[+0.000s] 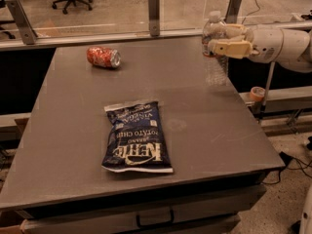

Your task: Place water bottle upright

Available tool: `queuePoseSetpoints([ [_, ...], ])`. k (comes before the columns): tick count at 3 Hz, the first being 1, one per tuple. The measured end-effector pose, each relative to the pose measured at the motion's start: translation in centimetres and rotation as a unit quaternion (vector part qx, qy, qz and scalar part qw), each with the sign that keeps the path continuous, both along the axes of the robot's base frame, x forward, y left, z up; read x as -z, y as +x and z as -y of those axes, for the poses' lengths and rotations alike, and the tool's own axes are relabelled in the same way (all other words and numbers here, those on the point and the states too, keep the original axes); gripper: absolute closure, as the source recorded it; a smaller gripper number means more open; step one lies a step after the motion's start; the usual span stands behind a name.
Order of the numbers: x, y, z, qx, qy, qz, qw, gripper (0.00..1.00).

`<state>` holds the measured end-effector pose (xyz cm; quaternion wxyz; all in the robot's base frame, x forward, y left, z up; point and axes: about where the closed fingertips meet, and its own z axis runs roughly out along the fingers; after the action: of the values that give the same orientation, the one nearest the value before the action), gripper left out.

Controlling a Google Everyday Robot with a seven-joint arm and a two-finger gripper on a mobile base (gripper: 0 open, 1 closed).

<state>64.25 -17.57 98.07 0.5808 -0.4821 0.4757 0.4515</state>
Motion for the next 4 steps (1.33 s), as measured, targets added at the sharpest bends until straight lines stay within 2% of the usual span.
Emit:
queuePoseSetpoints([
  [2,1.2,0.0,1.0,-0.02,0.044,0.028,0.9984,1.0],
  [4,1.5,0.1,2.0,-0.02,0.08,0.028,0.9962,1.0],
])
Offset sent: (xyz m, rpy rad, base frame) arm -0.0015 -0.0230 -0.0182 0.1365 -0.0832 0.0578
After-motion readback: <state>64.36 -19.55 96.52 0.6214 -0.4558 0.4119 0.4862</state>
